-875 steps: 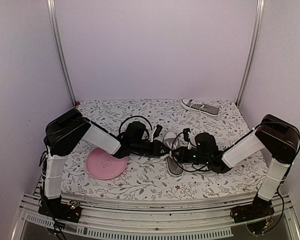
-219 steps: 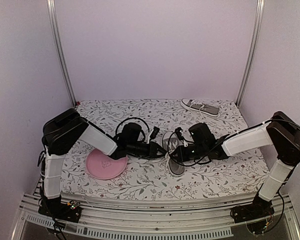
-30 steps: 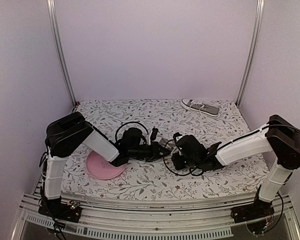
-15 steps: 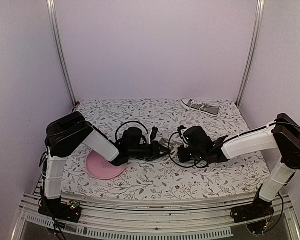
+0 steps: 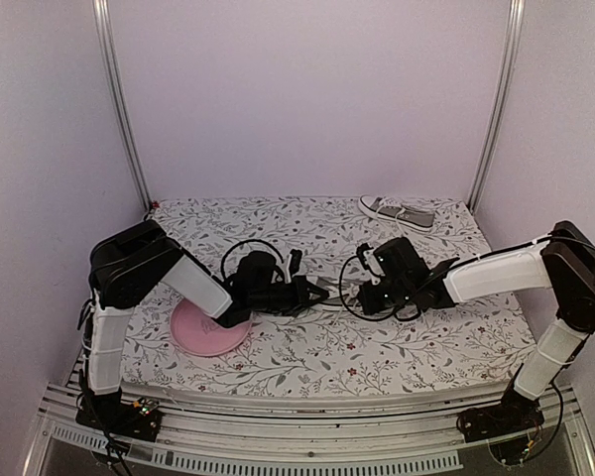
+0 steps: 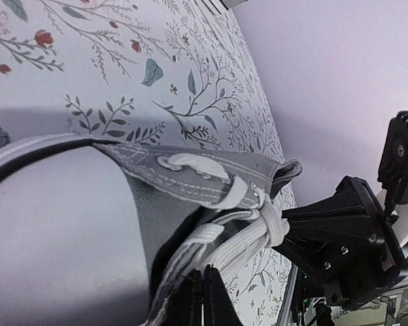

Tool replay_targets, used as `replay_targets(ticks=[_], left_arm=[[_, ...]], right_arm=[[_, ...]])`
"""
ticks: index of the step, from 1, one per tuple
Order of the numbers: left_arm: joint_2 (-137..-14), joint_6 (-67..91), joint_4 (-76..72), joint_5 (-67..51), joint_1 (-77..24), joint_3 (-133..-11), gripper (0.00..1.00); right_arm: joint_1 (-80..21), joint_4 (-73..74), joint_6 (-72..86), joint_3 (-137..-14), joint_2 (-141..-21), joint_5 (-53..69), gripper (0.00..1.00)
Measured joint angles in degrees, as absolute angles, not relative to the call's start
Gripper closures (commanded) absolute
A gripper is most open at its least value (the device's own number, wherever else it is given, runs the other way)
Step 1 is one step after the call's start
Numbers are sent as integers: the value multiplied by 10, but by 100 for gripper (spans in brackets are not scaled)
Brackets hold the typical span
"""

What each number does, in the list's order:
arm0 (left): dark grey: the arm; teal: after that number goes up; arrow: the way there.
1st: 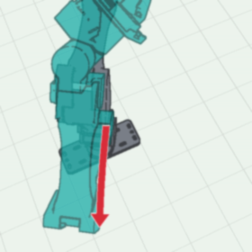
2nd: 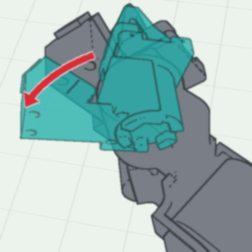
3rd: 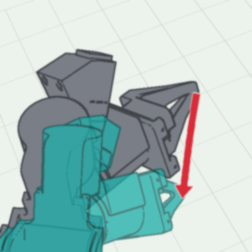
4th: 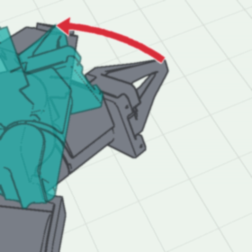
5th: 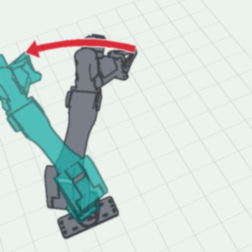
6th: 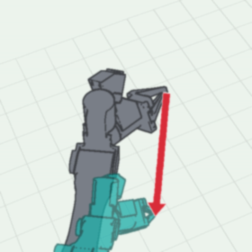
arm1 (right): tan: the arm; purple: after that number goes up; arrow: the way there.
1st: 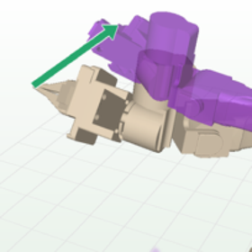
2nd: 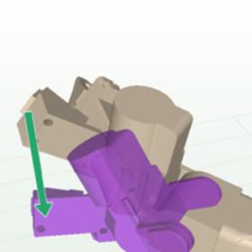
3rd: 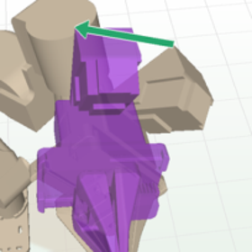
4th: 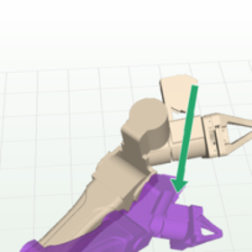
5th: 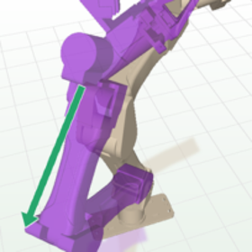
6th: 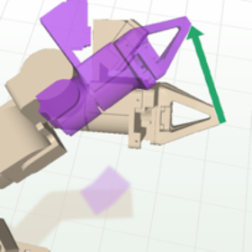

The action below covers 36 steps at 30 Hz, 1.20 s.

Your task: Tie the shoes

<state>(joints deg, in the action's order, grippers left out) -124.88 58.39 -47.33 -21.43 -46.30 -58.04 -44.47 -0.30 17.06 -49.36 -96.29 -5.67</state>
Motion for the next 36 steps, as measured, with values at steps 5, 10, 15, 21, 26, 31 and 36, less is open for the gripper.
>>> replay_targets(ticks=[5,10,15,21,26,31,36], left_arm=[[-1249,583,-474,-213,-460,-577,100],[-1249,581,-474,-211,-460,-577,100],[-1249,579,-474,-204,-459,-573,100],[-1249,576,-477,-203,-458,-570,100],[-1249,565,-477,-206,-456,-570,68],[-1231,536,-480,-213,-456,-564,46],[-1177,479,-442,-182,-450,-540,44]], right_arm=[[-436,0,170,-494,-963,-43,97],[-430,0,170,-494,-963,-35,97],[-419,0,170,-494,-963,-23,98],[-410,1,171,-494,-963,-16,98],[-408,1,170,-494,-963,-1,77],[-405,11,164,-494,-947,26,52],[-395,35,147,-484,-875,65,42]])
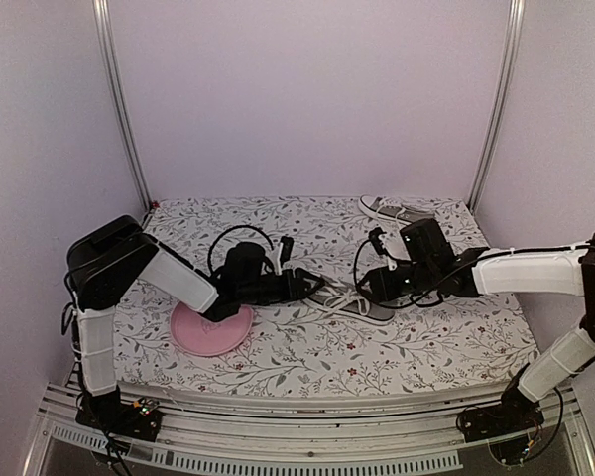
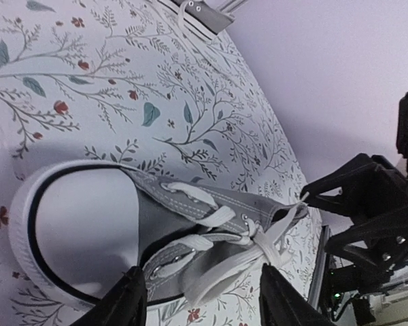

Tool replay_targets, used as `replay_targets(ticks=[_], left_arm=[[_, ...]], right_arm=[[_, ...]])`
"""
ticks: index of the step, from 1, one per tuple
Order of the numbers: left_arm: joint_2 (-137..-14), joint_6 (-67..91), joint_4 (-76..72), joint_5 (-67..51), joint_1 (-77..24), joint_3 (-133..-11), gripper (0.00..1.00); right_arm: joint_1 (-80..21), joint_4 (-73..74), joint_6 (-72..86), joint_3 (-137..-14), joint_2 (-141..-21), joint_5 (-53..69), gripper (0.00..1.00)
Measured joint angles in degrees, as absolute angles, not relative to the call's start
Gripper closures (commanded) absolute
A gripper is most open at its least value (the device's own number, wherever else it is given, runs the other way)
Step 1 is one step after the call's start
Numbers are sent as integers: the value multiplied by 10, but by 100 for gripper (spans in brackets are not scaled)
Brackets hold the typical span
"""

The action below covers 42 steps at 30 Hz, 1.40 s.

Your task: Tie the shoes

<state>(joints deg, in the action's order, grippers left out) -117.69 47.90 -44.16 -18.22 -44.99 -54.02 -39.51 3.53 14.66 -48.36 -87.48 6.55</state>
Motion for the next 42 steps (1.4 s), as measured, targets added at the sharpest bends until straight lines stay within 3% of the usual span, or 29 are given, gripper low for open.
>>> replay_targets(ticks=[6,13,21,30,38,42], left_arm=[[-1147,387,-392,-158,-449,-546,45],[-1148,221,-311,-159,-485,-601,42],[-1202,90,-243,-159,-536,-699,47],[-1224,61,-206,-157,-536,-710,55],[-1224,60,-206,-154,-536,-711,57],[-1224,60,-206,-153,-536,-711,55]], right_arm=[[-345,54,125,-479,-813,119,40],[-305,42,139,-475,-826,181,40],[-299,-7,163,-468,-894,264,50],[-299,-16,155,-462,-918,278,58],[-299,-29,154,-460,-925,289,75],[-299,-34,152,-460,-932,293,95]])
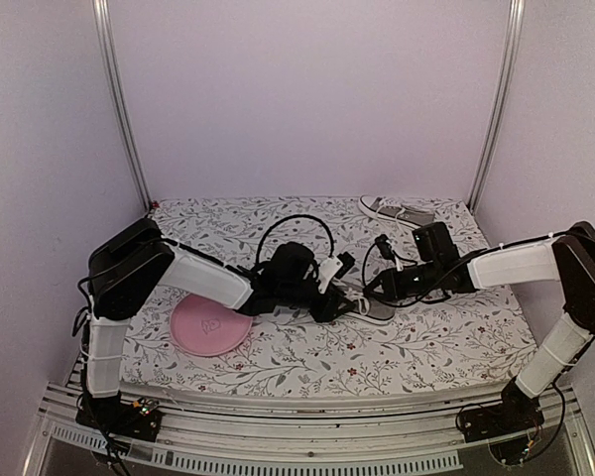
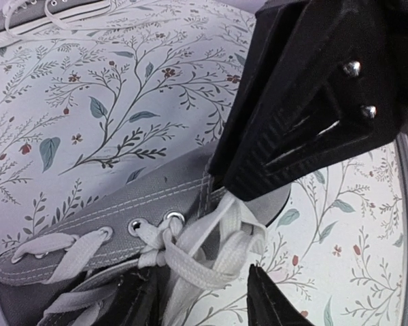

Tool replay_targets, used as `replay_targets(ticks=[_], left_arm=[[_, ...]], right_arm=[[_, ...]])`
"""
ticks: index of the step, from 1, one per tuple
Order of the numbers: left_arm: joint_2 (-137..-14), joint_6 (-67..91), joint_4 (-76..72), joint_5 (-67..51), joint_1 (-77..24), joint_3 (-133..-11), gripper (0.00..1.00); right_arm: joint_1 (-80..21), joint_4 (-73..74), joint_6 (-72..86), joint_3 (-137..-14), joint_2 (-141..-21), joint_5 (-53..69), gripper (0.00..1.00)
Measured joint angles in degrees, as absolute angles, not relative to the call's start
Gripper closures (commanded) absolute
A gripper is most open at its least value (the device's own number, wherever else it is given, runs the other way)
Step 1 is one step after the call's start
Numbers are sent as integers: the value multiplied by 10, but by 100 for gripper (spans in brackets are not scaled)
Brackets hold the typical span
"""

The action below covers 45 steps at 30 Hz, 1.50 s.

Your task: Tie the shoes

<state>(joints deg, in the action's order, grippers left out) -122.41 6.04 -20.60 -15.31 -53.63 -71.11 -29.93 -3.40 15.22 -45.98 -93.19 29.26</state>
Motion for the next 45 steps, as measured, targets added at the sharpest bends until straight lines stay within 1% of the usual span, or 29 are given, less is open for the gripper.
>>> replay_targets(ticks=[1,3,5,9,14,17,24,25,26,27,28,29,31,35,39,42,45], left_arm=[[-1224,60,-206,-152,-536,-711,53],[-1224,62,-207,-150,-536,-711,47],[-1224,70,-211,-141,-536,-710,43],[-1209,105,-248,-109,-536,-674,40],[-1145,188,-288,-83,-528,-597,41],[-1107,237,-324,-87,-512,-566,44],[-1103,312,-367,-123,-485,-552,48],[-1108,319,-370,-132,-485,-554,49],[-1117,323,-375,-142,-485,-558,50],[-1126,329,-378,-150,-485,-563,50],[-1139,336,-381,-160,-485,-569,51],[-1151,342,-383,-167,-485,-574,52],[-1171,353,-382,-180,-485,-580,53],[-1197,373,-375,-194,-485,-599,54],[-1207,397,-375,-203,-485,-612,58],[-1214,414,-375,-208,-485,-615,61],[-1224,427,-374,-212,-485,-616,64]], right_arm=[[-299,-34,154,-460,-932,294,97],[-299,-35,156,-460,-933,296,97],[-299,-36,158,-460,-933,297,98],[-299,-36,164,-460,-932,285,98],[-290,-35,171,-461,-931,266,98],[-272,-35,170,-465,-931,260,98],[-236,-35,169,-473,-935,254,97],[-234,-36,168,-474,-937,254,96],[-231,-36,168,-476,-941,254,90],[-229,-36,166,-477,-943,254,84],[-228,-35,166,-477,-945,254,73],[-228,-34,164,-477,-945,255,65],[-227,-35,158,-477,-944,255,56],[-227,-35,138,-457,-905,258,48],[-243,-29,114,-430,-838,253,45],[-281,-26,91,-421,-818,241,42],[-317,-15,70,-419,-818,228,37]])
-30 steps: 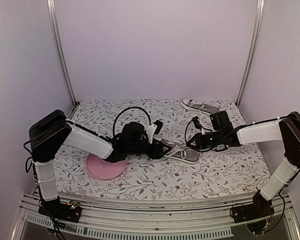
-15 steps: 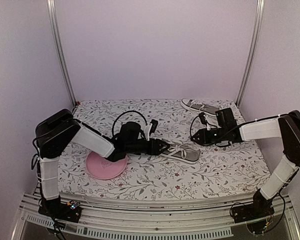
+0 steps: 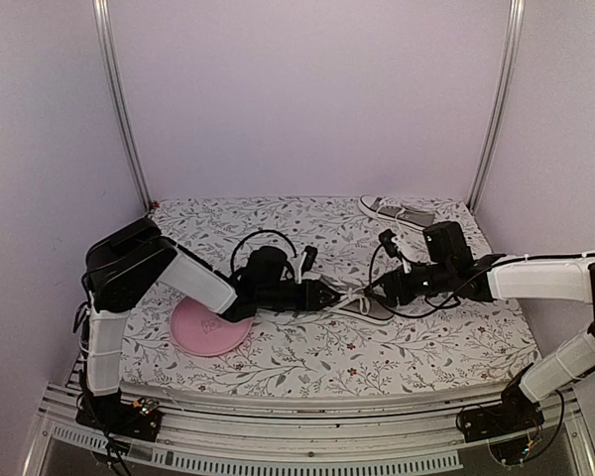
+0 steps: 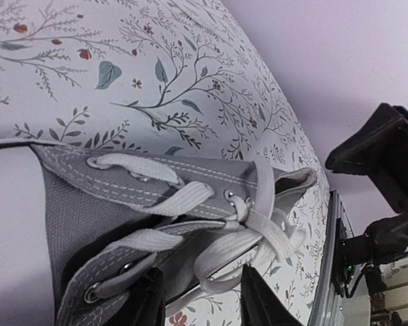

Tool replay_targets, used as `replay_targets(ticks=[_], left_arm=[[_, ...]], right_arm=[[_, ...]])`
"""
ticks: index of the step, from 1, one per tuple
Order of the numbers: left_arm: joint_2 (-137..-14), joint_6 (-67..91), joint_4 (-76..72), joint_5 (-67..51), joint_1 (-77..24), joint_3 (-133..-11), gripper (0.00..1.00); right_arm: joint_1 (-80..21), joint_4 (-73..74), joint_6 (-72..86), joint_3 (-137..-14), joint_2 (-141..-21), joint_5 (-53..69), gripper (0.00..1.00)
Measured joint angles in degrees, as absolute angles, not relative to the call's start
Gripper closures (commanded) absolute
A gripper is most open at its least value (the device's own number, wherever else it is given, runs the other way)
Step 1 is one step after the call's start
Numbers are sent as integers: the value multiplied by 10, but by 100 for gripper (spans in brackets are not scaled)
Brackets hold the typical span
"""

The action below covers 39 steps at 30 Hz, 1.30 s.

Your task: Tie the shoes

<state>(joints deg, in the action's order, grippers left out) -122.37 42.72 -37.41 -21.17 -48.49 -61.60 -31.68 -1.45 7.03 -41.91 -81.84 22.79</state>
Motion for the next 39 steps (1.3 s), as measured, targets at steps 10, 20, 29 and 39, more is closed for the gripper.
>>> replay_targets(ticks=[10,20,29,39], left_arm=[[-1233,455,-378,-220,-485,-620,73],[-1242,468,-387,-225,-483,-623,87],[-1248,473,-396,-227,-481,-624,100],[-1248,475,-400,-210,-479,-624,100]], right_arm=[[-374,3,-13,-444,-874,147,43],[-414,17,-59,-479,-919,61,65],[-416,18,-69,-484,-930,28,89],[-416,20,-67,-484,-931,6,97]])
